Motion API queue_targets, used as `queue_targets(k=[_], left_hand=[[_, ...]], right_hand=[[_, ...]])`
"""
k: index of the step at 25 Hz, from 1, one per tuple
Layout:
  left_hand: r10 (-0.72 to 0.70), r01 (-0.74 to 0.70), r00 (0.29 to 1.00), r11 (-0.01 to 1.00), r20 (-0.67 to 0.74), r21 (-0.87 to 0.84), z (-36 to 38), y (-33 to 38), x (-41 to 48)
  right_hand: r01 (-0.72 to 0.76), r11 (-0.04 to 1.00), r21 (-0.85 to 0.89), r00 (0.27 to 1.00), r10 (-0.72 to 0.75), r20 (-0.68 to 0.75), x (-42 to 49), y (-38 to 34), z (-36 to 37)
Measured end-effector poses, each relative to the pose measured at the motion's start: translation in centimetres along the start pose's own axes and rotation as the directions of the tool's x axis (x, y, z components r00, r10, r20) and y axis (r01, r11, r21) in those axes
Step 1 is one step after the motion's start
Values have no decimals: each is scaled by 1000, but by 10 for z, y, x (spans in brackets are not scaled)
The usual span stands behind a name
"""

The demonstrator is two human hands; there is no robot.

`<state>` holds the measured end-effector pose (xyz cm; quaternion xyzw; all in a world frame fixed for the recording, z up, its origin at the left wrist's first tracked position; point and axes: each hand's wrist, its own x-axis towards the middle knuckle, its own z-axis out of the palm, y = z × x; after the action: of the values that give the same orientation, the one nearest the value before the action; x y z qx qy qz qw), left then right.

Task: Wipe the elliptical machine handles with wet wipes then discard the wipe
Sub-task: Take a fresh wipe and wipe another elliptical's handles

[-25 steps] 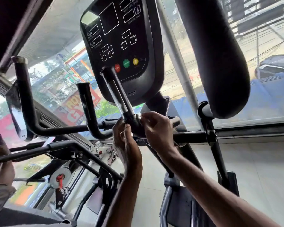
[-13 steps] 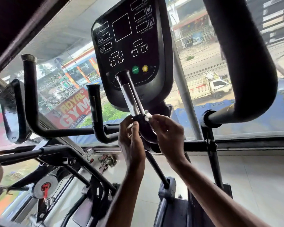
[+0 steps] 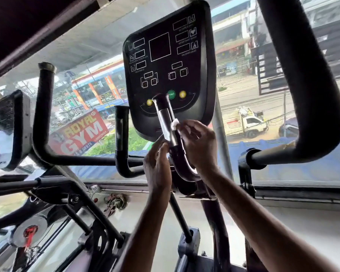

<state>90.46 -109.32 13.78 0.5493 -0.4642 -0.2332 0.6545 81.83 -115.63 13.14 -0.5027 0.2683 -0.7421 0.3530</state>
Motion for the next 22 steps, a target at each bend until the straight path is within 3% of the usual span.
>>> queue_targets(k=[3, 6, 10, 14, 18, 22], left_hand=[[73, -73, 997, 997, -3, 13, 3, 2, 1], [53, -53, 998, 999, -17, -5, 4, 3, 3], [19, -19, 999, 1000, -37, -5, 6, 10, -1], [14, -15, 999, 1000, -36, -18, 5, 8, 1], [5, -5, 1000, 1000, -12, -18, 6, 5, 1], [35, -35, 999, 999, -1, -41, 4, 4, 0]], right_hand=[[21, 999, 33, 999, -22, 30, 18, -8, 3], [77, 995, -58, 996, -74, 49, 24, -4, 2], [106, 976, -189, 993, -114, -33, 67, -11, 21], [144, 977, -160, 990, -141, 27, 47, 1, 13], [62, 973, -223, 996, -74, -44, 71, -4, 23], [99, 984, -148, 995, -96, 23, 31, -2, 5]])
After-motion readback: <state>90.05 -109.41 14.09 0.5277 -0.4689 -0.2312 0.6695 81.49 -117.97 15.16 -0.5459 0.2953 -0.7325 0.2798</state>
